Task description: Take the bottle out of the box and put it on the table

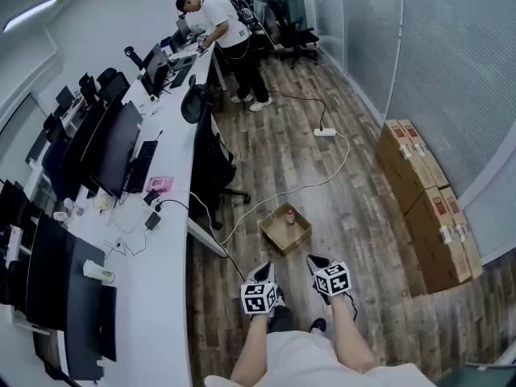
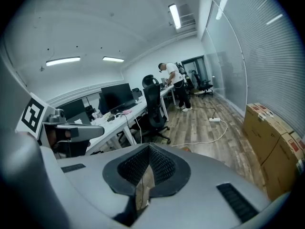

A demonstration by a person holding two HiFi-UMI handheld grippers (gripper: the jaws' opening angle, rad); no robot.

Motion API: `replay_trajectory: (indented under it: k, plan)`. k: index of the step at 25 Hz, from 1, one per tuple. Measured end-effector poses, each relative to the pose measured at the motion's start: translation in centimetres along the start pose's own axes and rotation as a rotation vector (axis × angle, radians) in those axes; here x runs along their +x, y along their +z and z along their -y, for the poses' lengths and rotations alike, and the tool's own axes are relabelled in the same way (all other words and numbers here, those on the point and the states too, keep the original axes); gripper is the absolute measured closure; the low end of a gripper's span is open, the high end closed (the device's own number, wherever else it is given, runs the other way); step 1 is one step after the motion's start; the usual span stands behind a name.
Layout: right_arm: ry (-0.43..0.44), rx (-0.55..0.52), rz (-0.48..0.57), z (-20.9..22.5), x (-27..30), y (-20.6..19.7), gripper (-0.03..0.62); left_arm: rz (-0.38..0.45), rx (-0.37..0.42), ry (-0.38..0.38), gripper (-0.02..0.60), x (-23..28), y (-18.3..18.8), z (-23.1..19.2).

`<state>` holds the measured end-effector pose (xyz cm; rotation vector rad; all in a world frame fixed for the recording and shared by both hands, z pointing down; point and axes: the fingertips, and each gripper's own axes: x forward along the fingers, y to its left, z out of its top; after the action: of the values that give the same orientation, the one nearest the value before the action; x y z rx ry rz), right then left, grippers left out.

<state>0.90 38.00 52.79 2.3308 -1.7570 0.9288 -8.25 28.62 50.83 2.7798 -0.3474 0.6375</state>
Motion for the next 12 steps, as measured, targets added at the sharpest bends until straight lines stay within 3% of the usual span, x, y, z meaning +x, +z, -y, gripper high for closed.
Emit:
replay_trajectory:
  k: [12]
  plan:
    - [-0.046,0.012,-0.015,2.2,7.6,5.1,0.556,0.037,-0.021,-0.046,0.569,6.8,6.6,-7.0]
